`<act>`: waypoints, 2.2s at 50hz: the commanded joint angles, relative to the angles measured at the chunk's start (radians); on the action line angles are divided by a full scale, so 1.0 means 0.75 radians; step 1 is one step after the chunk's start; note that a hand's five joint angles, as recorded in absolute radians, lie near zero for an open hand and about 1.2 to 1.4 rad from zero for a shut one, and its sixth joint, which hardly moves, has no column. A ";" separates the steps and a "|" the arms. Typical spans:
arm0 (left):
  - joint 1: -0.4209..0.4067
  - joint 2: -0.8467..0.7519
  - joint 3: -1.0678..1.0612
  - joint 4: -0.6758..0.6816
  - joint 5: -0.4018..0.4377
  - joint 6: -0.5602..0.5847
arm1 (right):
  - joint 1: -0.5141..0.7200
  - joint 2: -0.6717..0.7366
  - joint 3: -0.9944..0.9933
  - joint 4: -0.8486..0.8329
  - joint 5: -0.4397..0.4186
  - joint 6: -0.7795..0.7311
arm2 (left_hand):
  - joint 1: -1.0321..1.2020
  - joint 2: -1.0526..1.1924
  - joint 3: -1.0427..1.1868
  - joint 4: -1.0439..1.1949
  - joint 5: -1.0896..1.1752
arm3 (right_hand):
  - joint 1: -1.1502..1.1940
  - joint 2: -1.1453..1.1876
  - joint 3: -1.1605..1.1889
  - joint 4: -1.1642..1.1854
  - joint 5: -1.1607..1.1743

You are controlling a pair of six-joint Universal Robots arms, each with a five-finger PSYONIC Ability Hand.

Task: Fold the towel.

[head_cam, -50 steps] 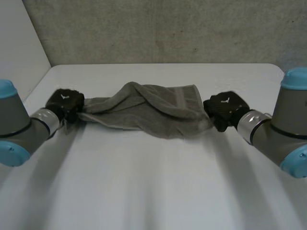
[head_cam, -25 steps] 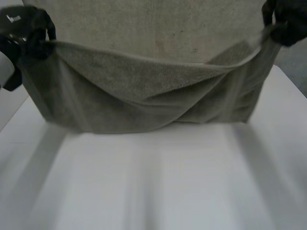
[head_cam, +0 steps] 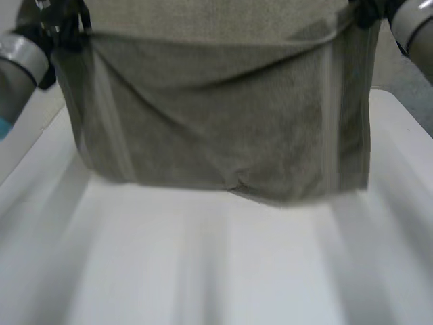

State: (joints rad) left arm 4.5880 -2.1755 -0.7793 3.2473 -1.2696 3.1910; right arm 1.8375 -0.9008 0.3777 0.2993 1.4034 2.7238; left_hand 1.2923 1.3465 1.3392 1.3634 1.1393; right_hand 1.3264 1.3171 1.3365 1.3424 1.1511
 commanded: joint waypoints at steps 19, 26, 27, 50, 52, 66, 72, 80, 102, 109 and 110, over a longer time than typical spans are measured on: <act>0.022 0.035 -0.469 0.172 0.168 -0.248 | 0.037 0.086 0.278 0.268 -0.077 -0.220 | 0.139 0.066 0.076 0.044 0.110 | 0.093 0.106 0.080 0.072 0.094; 0.076 0.031 -0.840 0.166 0.302 -0.061 | -0.034 0.009 0.775 0.120 -0.114 -0.388 | 0.139 0.066 0.076 0.044 0.110 | 0.093 0.106 0.080 0.072 0.094; 0.096 0.047 -0.930 0.162 0.322 0.025 | -0.055 -0.026 0.882 0.076 -0.122 -0.408 | 0.139 0.066 0.076 0.044 0.110 | 0.093 0.106 0.080 0.072 0.094; 0.270 0.714 -1.556 0.090 0.535 0.317 | -0.396 -0.791 1.528 0.024 -0.366 -0.388 | 0.139 0.066 0.076 0.044 0.110 | 0.093 0.106 0.080 0.072 0.094; 0.280 0.727 -1.550 0.098 0.537 0.296 | -0.425 -0.791 1.515 0.038 -0.370 -0.392 | 0.139 0.066 0.076 0.044 0.110 | 0.093 0.106 0.080 0.072 0.094; 0.217 0.420 -1.215 0.188 0.517 0.249 | -0.442 -0.501 1.307 0.047 -0.323 -0.408 | 0.139 0.066 0.076 0.044 0.110 | 0.093 0.106 0.080 0.072 0.094; 0.080 0.164 -0.910 0.196 0.455 0.253 | -0.278 -0.307 1.127 -0.110 -0.160 -0.269 | 0.139 0.066 0.076 0.044 0.110 | 0.093 0.106 0.080 0.072 0.094; -0.008 -0.175 -0.472 0.194 0.294 0.255 | -0.211 -0.110 0.988 -0.235 -0.045 -0.241 | 0.139 0.066 0.076 0.044 0.110 | 0.093 0.106 0.080 0.072 0.094; -0.035 -0.676 0.117 0.199 0.179 0.259 | -0.096 0.377 0.579 -0.399 0.184 -0.226 | -0.043 -0.115 -0.106 -0.138 -0.072 | -0.745 -0.733 -0.758 -0.766 -0.744; -0.037 -0.666 0.115 0.201 0.146 0.267 | -0.077 0.401 0.525 -0.395 0.240 -0.220 | -1.450 -1.522 -1.513 -1.545 -1.479 | -1.536 -1.523 -1.549 -1.557 -1.535; -0.037 -0.660 0.113 0.201 0.142 0.265 | -0.077 0.393 0.523 -0.395 0.248 -0.218 | -1.454 -1.526 -1.517 -1.549 -1.483 | -1.536 -1.523 -1.549 -1.557 -1.535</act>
State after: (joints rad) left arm 4.5612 -2.6838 -0.6873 3.3973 -1.1482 3.3887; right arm 1.7743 -0.6046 0.7884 0.0017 1.5628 2.5565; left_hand 0.3762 0.3704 0.3958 0.3821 0.1809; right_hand 0.2653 0.2523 0.2653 0.2672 0.0608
